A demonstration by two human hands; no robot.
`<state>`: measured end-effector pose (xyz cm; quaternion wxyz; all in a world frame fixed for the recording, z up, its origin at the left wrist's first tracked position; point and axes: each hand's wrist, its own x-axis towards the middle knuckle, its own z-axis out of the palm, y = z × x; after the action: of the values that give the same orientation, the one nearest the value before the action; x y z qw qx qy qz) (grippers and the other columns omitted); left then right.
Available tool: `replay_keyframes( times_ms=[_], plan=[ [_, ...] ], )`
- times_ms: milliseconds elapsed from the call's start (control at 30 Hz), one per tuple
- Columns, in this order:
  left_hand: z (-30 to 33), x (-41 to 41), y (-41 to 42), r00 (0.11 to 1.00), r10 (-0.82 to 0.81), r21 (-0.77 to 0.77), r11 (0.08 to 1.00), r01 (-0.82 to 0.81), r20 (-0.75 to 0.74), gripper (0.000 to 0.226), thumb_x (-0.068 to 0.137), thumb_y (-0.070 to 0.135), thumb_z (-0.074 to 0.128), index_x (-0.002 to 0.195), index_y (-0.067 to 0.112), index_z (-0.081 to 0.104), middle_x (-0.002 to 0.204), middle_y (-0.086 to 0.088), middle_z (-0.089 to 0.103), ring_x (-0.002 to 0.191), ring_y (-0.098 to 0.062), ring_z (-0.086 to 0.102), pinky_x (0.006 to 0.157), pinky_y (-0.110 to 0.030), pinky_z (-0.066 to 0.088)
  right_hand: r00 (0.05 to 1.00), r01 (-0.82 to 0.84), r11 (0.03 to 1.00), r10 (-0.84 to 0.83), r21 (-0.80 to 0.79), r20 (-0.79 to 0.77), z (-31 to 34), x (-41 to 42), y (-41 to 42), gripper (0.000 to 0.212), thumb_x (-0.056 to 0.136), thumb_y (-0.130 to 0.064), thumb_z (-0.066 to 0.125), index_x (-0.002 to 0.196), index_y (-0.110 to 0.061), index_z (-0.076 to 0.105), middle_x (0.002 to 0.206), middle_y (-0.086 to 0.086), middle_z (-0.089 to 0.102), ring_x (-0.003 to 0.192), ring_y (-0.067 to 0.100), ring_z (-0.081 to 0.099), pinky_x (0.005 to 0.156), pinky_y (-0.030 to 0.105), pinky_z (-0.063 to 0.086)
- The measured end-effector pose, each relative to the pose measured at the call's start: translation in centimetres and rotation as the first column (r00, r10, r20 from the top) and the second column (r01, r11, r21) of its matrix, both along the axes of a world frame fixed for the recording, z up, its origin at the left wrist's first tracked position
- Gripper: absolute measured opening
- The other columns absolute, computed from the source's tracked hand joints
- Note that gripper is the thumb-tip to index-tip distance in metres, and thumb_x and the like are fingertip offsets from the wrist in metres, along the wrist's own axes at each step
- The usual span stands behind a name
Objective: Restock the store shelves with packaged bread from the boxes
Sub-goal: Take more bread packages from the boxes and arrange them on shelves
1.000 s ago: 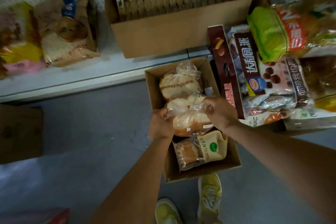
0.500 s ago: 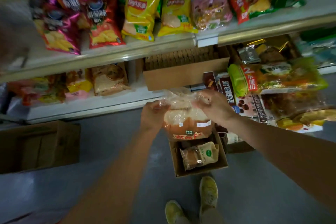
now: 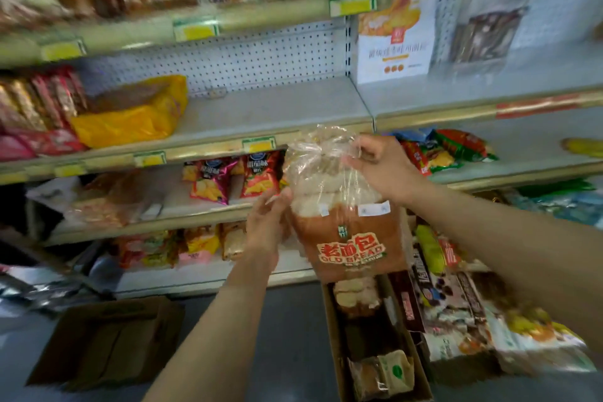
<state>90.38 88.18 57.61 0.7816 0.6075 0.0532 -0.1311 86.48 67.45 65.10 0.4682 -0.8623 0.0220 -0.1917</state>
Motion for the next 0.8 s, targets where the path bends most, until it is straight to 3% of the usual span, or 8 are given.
replay_keyframes(
  times_ms=[100,200,267,300,367,467,633,800],
  plan=[
    [3.6,-0.2,1.8,0.985,-0.056,-0.012,0.998,0.059,0.163,0.065,0.082,0.054,0.069,0.131,0.012,0.058,0.123,-0.010,0.068,0.115,-0.027,0.064,0.102,-0.049,0.043,0.998,-0.007,1.000,0.006,0.026,0.055,6.8,0.2,1.6,0.026,0.089,-0.012,0.069,0.080,0.009,0.056,0.069,0.008,0.047,0.063,0.011,0.041,0.060,0.026,0.033],
    [6.5,-0.1,2.7,0.994,-0.014,-0.006,1.000,0.015,0.105,0.082,0.069,0.074,0.066,0.129,0.019,0.062,0.124,0.000,0.069,0.122,-0.021,0.059,0.111,-0.058,0.028,0.990,0.023,1.000,-0.022,-0.004,0.140,13.0,0.5,3.0,0.033,0.090,-0.014,0.068,0.081,0.014,0.054,0.064,0.010,0.044,0.057,0.015,0.040,0.057,0.026,0.030],
    [7.7,0.1,3.1,1.000,-0.009,0.008,1.000,0.009,-0.004,0.091,0.060,0.085,0.063,0.131,0.028,0.061,0.130,0.006,0.065,0.125,-0.021,0.054,0.111,-0.058,0.029,0.979,0.005,1.000,-0.011,0.031,0.203,16.5,0.8,4.0,0.036,0.090,-0.018,0.068,0.089,0.016,0.057,0.077,0.023,0.061,0.071,0.038,0.059,0.069,0.031,0.047],
    [8.3,-0.1,3.3,0.998,-0.015,0.006,1.000,0.015,-0.061,0.091,0.061,0.086,0.058,0.132,0.028,0.059,0.134,0.004,0.062,0.125,-0.024,0.053,0.109,-0.058,0.032,0.972,-0.008,0.998,-0.006,0.058,0.234,18.2,0.9,4.5,0.037,0.090,-0.018,0.068,0.094,0.016,0.057,0.090,0.029,0.064,0.084,0.043,0.062,0.080,0.042,0.054],
    [9.1,-0.8,4.0,0.987,-0.058,-0.087,0.995,0.045,-0.153,0.091,0.067,0.087,0.049,0.136,0.028,0.054,0.139,-0.003,0.057,0.130,-0.034,0.049,0.108,-0.062,0.033,0.963,-0.026,0.994,-0.004,0.107,0.271,21.3,1.0,5.7,0.037,0.091,-0.018,0.067,0.103,0.015,0.058,0.107,0.032,0.063,0.093,0.035,0.066,0.091,0.047,0.052],
    [10.3,-1.4,4.2,0.974,-0.113,-0.340,0.940,0.042,-0.195,0.093,0.070,0.086,0.048,0.141,0.026,0.048,0.141,-0.015,0.053,0.131,-0.045,0.045,0.104,-0.070,0.035,0.960,-0.055,0.985,0.008,0.163,0.279,25.1,1.5,7.0,0.033,0.092,-0.019,0.065,0.107,0.010,0.061,0.108,0.022,0.068,0.087,0.019,0.065,0.069,0.016,0.047],
    [14.4,-1.4,5.0,0.982,-0.042,-0.620,0.780,-0.084,-0.186,0.071,0.078,0.074,0.059,0.120,0.017,0.063,0.120,-0.019,0.067,0.114,-0.042,0.059,0.101,-0.060,0.046,0.957,-0.095,0.976,0.035,0.195,0.289,28.3,2.1,8.9,0.014,0.093,-0.015,0.064,0.094,-0.001,0.064,0.088,0.008,0.065,0.074,0.012,0.059,0.053,0.003,0.043],
    [16.0,-1.2,5.4,0.993,-0.026,-0.689,0.722,-0.060,-0.115,0.068,0.080,0.070,0.060,0.123,0.017,0.064,0.113,-0.020,0.071,0.114,-0.042,0.061,0.099,-0.058,0.048,0.938,-0.148,0.975,0.085,0.167,0.337,30.6,3.3,10.2,0.034,0.090,-0.018,0.069,0.108,0.009,0.064,0.092,0.008,0.067,0.083,0.015,0.063,0.091,0.037,0.053]
  ],
)
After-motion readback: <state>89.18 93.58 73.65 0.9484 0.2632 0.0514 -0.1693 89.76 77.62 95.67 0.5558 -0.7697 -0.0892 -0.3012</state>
